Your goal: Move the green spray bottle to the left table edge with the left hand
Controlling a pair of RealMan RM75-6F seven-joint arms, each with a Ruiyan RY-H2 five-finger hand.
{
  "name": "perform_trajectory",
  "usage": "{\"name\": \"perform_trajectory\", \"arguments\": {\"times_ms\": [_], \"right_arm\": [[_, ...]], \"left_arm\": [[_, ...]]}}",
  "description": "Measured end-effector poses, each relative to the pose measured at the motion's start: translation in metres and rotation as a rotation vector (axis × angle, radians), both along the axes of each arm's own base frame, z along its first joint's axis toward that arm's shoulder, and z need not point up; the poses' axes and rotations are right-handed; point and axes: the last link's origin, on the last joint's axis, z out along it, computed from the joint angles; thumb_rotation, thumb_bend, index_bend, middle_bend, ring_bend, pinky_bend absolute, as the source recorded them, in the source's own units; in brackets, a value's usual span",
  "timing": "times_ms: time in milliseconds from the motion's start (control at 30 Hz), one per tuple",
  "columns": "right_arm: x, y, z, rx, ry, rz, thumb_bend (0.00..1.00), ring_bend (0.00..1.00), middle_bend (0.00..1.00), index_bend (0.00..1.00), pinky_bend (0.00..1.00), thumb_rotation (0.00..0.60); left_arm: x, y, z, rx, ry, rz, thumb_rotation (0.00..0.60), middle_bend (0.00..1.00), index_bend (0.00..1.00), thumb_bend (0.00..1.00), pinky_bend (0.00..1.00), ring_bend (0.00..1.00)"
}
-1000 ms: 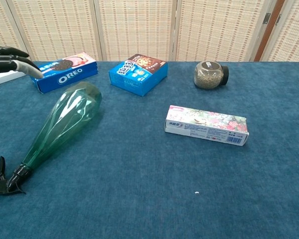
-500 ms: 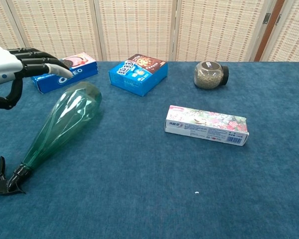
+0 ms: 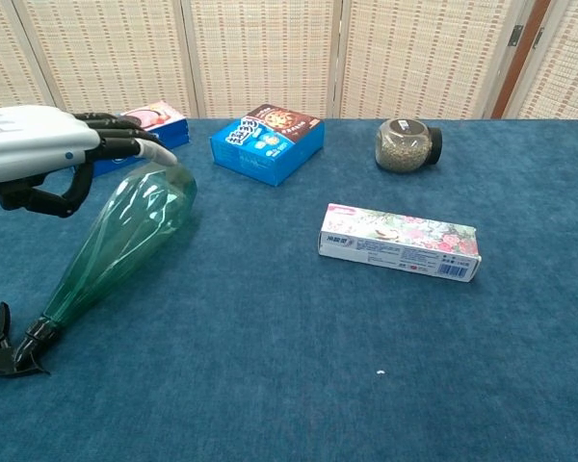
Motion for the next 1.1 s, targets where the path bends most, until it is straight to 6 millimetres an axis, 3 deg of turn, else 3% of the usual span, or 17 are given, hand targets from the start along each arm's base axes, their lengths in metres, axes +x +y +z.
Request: {"name": "perform_trajectory", "arguments": {"times_ms": [467,1100], "right_arm": [[-0.003,0.002,-0.002,0.011,-0.002,-0.013,0.00,0.21,0.14,0.10,0.41,0.600],[-0.008,0.007,-0.006,0.015,-0.019,-0.025,0.00,0.21,0.14,0.10,0.41,0.600]], "left_arm": [[0.013,0.019,-0.022,-0.038,-0.020,0.037,0.600,0.10,0.10,1.00,0.00,0.00],[0.024,0.027,-0.043,-0.072,0.009,0.009,0.600,0.10,0.14,1.00,0.00,0.00]]}}
